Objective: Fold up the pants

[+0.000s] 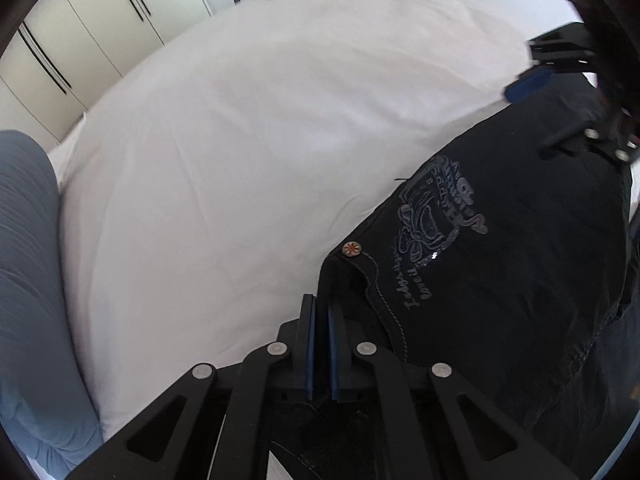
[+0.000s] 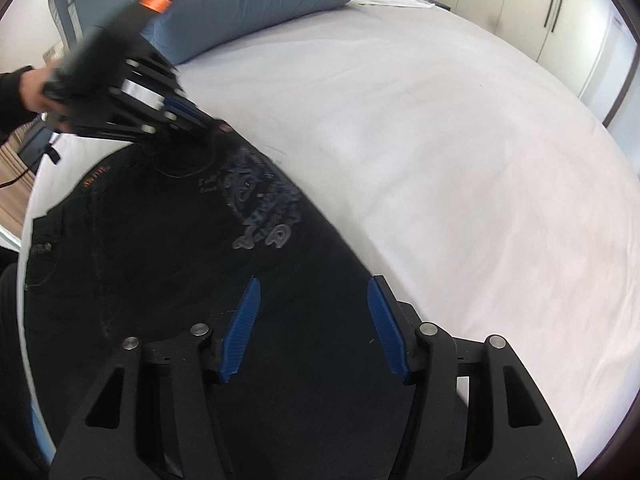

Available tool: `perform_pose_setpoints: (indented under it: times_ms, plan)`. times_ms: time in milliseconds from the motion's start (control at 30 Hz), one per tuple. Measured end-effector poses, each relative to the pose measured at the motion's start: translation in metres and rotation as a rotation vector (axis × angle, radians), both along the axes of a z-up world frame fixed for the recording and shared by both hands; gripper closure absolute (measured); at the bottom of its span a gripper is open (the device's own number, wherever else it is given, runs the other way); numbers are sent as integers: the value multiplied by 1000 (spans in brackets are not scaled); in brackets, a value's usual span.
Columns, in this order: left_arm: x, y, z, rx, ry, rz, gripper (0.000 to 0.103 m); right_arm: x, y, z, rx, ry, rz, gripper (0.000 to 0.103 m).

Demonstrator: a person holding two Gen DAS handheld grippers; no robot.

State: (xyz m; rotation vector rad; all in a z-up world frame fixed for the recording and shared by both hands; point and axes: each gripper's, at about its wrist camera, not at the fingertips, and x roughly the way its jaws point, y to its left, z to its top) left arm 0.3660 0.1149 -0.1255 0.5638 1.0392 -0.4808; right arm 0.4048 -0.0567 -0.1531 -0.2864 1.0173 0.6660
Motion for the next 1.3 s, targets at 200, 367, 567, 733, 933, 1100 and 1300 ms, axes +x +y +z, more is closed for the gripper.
perform_pose_setpoints:
  times_ms: [200,367,567,733,933,1100,1300]
  plan:
    - [-34,3,21,-12,-98,-27,98,19,14,-9,-22,11,48,55]
    - [-39,9,26,-41,-133,-22,98,33,29,-21,-50,45,94,67]
    - [-41,13,23,-56,-137,-5,98,34,37,-21,-87,45,95,98]
    - [-62,20,30,-94,-151,17,98,0,44,6,-123,-64,90,101]
    - [-122,24,24,-80,-144,-33,98,-84,71,26,-274,-244,174,101]
    - [-170,26,3,-31,-99,-51,98,-162,117,9,-473,-386,298,101]
    - [-226,27,-16,29,-86,-94,98,-238,163,-32,-684,-515,490,101]
